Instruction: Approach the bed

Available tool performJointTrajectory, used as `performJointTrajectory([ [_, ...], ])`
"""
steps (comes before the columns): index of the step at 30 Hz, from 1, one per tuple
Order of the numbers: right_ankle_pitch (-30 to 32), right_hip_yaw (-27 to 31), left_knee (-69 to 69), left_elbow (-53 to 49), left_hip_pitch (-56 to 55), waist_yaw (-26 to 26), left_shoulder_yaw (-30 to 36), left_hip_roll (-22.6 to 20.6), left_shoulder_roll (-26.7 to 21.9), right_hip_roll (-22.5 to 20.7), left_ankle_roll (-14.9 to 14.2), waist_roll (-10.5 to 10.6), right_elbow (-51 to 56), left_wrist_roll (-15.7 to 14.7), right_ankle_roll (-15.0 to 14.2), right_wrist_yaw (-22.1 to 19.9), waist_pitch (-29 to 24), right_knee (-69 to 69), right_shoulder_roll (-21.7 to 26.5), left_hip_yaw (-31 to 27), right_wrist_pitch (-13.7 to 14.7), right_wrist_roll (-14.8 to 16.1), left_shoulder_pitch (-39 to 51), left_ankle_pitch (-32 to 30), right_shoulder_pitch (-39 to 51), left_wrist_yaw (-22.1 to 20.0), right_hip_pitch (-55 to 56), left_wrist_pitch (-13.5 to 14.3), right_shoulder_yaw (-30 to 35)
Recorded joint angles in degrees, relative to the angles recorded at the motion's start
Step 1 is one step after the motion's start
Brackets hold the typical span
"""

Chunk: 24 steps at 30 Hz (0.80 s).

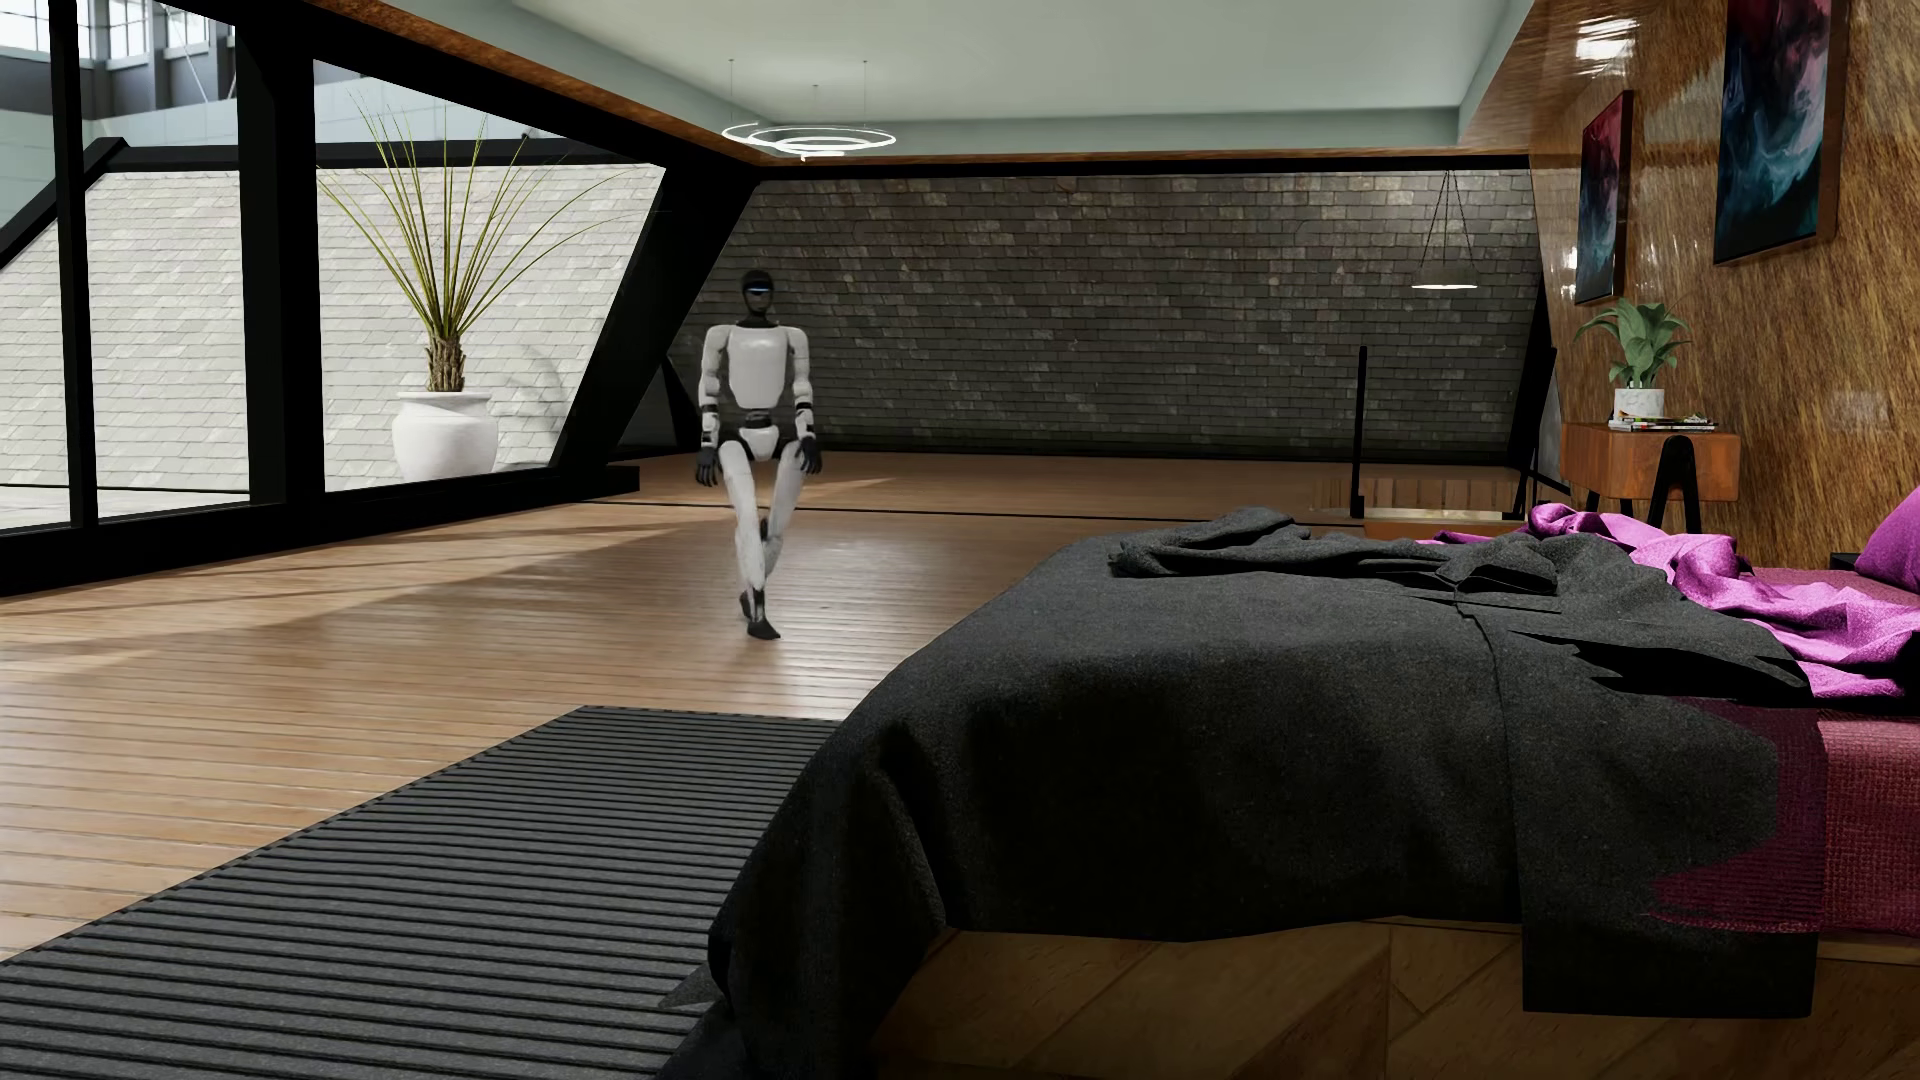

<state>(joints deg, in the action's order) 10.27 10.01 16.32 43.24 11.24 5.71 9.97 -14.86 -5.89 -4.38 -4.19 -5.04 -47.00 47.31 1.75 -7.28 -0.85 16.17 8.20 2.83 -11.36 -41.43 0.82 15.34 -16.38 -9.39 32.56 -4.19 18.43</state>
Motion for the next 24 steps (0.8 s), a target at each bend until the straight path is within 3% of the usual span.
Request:
performJointTrajectory([
  [2, -1.7, -2.6, 4.3, 1.7, 1.0, 0.4, 0.7, 2.3, -0.1, -1.5, -2.7, 3.0, -3.7, -0.3, 1.9, 0.6, 0.1, 5.5, -1.8, -1.7, -1.1, -1.2, -2.0, -6.3, 1.3, 0.5, -0.9, -2.0, -1.6],
  [3, -4.4, -3.9, 9.4, 2.7, -0.5, 0.6, 2.0, 3.6, -0.3, -2.2, -7.5, 4.6, -5.4, -0.1, 2.5, 1.1, 0.0, 7.4, -2.5, -3.5, -1.5, -1.9, -3.0, -11.8, 2.6, 1.5, -1.9, -2.8, -2.4],
  [4, -7.2, -5.7, 16.5, 3.4, -3.2, 1.0, 4.8, 4.4, -1.3, -2.5, -9.9, 5.9, -6.6, 0.7, 2.8, 1.3, -0.3, 9.0, -3.3, -4.3, -1.5, -2.4, -3.6, -17.5, 4.0, 3.6, -3.0, -2.7, -3.2],
  [5, -9.9, -7.7, 25.6, 3.3, -6.8, 1.6, 8.8, 5.7, -3.3, -2.5, -10.0, 7.0, -7.4, 2.0, 3.2, 1.1, -0.6, 10.5, -4.1, -2.4, -1.2, -3.0, -3.9, -23.7, 5.5, 6.5, -4.4, -1.4, -3.9],
  [7, -15.2, -11.4, 43.9, -0.2, -15.9, 2.0, 15.2, 13.3, -8.9, -3.2, -10.0, 9.0, -9.0, 3.7, 3.5, -0.1, -1.5, 13.5, -5.6, 1.9, 0.1, -4.6, -5.0, -32.6, 9.6, 11.1, -7.3, 2.3, -4.2],
  [8, -17.5, -12.6, 50.9, -2.6, -20.5, 1.5, 15.4, 16.5, -10.4, -4.2, -10.0, 10.1, -9.4, 2.6, 3.5, -0.5, -1.9, 14.6, -6.1, 0.7, 0.5, -5.8, -6.2, -29.7, 12.0, 11.3, -9.1, 2.4, -3.5],
  [10, -21.6, -13.9, 58.8, -7.0, -29.7, -0.2, 10.4, 21.1, -10.5, -6.6, -9.3, 12.0, -10.6, -2.6, 3.6, -1.5, -2.7, 16.1, -6.3, -2.9, 1.6, -8.0, -10.4, -18.1, 16.9, 6.1, -13.5, -0.7, -2.7],
  [12, -24.1, -13.9, 55.7, -8.0, -37.1, -1.9, 4.4, 23.4, -7.9, -8.2, -4.8, 12.8, -9.6, -7.5, 3.6, -2.6, -3.0, 14.7, -6.7, -3.5, 1.6, -8.5, -13.6, -9.1, 22.0, -0.8, -19.1, -4.3, -4.0],
  [14, -25.1, -12.6, 43.4, -7.1, -42.0, -3.8, 1.1, 24.1, -6.6, -9.0, -2.7, 12.5, -6.4, -9.4, 3.5, -4.0, -2.8, 12.2, -6.4, -2.8, 3.8, -7.9, -14.9, -5.2, 25.4, -2.8, -24.1, -6.3, -4.7],
  [16, -25.6, -10.8, 24.6, -4.3, -44.1, -5.5, 0.8, 24.0, -6.1, -9.2, -0.9, 11.6, -2.3, -8.7, 3.3, -5.1, -2.1, 9.8, -5.0, -0.4, 6.7, -7.5, -14.7, -8.0, 28.3, -1.3, -28.2, -7.0, -3.1],
  [19, -24.8, -8.4, -4.5, 0.5, -43.2, -6.9, 0.9, 21.8, -5.2, -9.3, -4.7, 9.9, 3.3, -5.6, 3.1, -5.5, -0.6, 3.6, -3.2, 2.0, 9.4, -5.5, -14.0, -10.7, 30.1, 2.4, -35.3, -7.8, 0.4],
  [20, -24.7, -7.7, -6.0, 1.5, -43.6, -7.2, 0.3, 21.1, -4.5, -9.3, -9.2, 9.3, 4.8, -4.9, 2.9, -5.3, -0.2, 2.6, -2.7, 0.9, 9.7, -4.9, -14.0, -11.0, 29.9, 3.1, -37.7, -7.8, 1.8],
  [22, -23.6, -7.2, -0.1, 2.6, -44.9, -7.8, -1.2, 19.2, -2.5, -8.4, -1.6, 7.9, 7.0, -4.1, 3.1, -5.3, 0.6, 1.4, -1.7, -0.7, 9.8, -3.9, -14.1, -19.5, 28.1, 3.4, -41.9, -7.5, 4.0],
  [24, -18.5, -8.0, 6.7, 3.2, -44.4, -8.6, -2.9, 17.6, -0.6, -6.8, 2.1, 5.7, 4.9, -3.2, 3.1, -8.9, 1.2, 3.9, -2.2, -0.2, 8.4, -3.9, -14.3, -21.3, 24.3, 3.1, -44.2, -7.5, 4.7],
])
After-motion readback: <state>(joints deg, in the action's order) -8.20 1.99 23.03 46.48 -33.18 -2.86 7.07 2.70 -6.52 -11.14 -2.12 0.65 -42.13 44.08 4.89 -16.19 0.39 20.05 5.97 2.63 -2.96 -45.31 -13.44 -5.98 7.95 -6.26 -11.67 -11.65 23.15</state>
